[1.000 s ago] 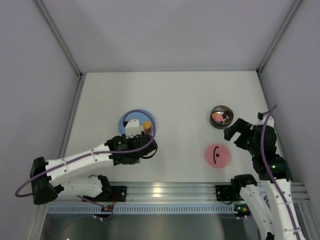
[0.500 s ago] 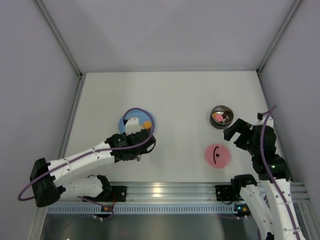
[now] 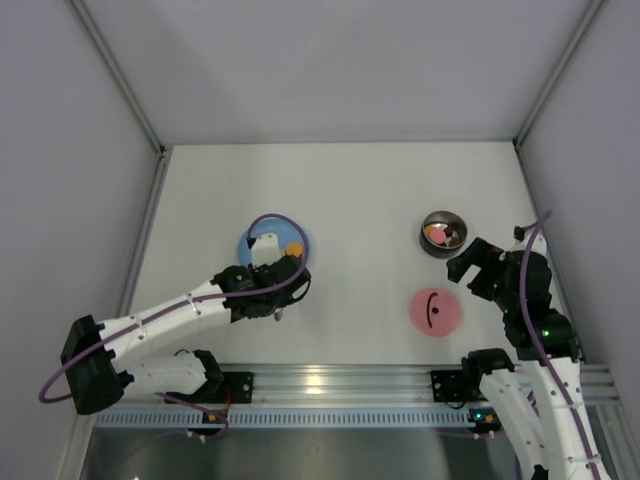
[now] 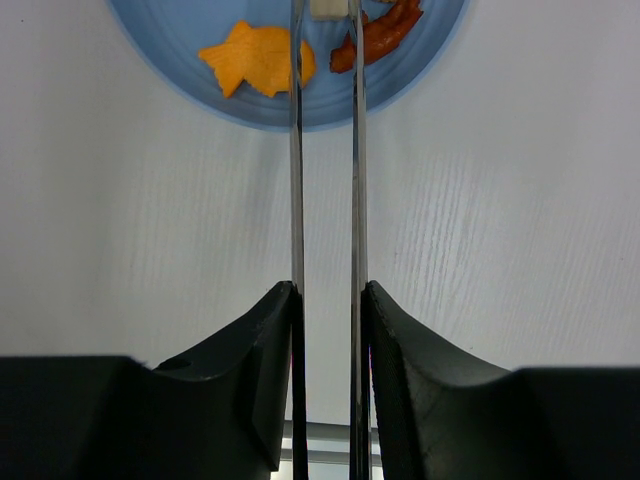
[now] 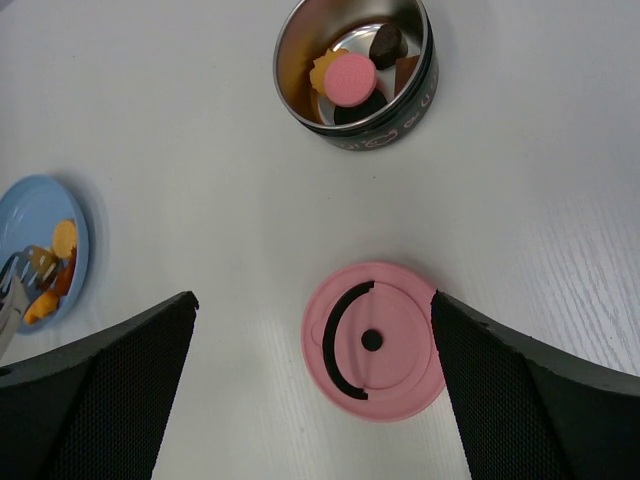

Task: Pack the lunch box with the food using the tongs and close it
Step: Pick up the fake food from the plate.

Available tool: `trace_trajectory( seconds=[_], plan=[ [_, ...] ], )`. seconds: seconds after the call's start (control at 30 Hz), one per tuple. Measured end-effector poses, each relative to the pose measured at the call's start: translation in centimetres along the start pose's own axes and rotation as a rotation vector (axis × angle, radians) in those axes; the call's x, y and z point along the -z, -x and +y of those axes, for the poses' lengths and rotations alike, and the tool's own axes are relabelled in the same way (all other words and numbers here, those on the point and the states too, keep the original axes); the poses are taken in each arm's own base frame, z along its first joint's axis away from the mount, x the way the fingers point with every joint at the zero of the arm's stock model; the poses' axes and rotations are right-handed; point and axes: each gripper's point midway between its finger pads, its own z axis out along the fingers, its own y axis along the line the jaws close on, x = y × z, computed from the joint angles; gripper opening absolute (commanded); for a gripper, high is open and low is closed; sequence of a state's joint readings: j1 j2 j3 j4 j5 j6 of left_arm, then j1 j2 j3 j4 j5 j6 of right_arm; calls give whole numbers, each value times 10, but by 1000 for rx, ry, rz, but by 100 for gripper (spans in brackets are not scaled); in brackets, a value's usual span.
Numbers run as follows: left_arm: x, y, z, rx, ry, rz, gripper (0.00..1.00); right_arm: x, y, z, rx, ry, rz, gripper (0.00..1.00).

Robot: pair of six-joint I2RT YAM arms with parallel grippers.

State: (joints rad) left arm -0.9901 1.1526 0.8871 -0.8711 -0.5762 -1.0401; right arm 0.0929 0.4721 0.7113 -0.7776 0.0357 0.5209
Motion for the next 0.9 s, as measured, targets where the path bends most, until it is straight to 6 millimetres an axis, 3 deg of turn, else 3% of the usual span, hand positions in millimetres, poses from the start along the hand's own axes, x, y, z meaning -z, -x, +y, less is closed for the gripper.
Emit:
trace_trajectory(
  seconds=[0.43, 0.57, 0.73, 0.9],
  plan=[
    [-4, 1, 4, 1, 9, 10, 40, -1, -2, -1, 1, -1, 5, 99],
    [-5, 2, 4, 1, 10, 12, 33, -1, -2, -1, 1, 0, 6, 100],
    [-6, 3, 4, -22, 17, 13, 15, -1, -2, -1, 1, 1, 7, 99],
    [6, 30, -15, -33, -5, -22, 8, -1, -2, 0, 1, 1, 7, 99]
  ],
)
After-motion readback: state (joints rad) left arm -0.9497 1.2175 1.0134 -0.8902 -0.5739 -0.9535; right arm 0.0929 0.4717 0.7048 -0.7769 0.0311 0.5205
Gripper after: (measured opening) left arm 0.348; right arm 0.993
